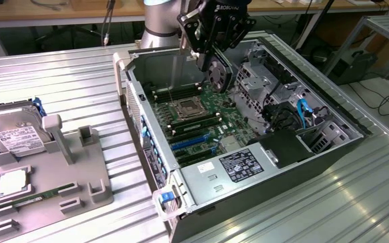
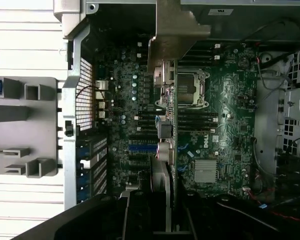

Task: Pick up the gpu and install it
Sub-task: 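Pick up the gpu and move the gpu toward the slot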

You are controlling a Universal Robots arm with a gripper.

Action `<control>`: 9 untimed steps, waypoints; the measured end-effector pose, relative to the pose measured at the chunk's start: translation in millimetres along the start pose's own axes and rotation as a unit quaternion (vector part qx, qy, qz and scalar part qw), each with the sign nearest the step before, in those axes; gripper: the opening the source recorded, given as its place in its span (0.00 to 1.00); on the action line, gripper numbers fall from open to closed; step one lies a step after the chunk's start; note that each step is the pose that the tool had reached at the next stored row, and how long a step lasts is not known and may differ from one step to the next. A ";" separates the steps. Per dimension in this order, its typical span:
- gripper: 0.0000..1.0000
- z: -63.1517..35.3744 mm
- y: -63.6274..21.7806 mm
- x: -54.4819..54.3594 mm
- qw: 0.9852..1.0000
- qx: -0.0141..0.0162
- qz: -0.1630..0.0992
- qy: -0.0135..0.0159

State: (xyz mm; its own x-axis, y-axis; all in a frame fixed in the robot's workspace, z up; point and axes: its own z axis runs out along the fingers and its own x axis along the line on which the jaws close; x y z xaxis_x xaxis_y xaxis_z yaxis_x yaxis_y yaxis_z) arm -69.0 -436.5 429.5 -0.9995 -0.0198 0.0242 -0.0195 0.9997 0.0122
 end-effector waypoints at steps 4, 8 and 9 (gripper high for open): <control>0.28 -0.1 -0.2 -8.7 1.000 0.000 0.000 0.000; 0.28 -0.2 -0.3 -15.4 1.000 0.000 0.000 0.000; 0.28 -0.2 -0.3 -16.8 1.000 0.000 0.000 0.000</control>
State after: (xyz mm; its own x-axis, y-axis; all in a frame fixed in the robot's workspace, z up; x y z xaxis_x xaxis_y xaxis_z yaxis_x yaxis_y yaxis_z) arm -52.2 -436.5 429.2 -0.9995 -0.0197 0.0241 -0.0194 0.9997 0.0123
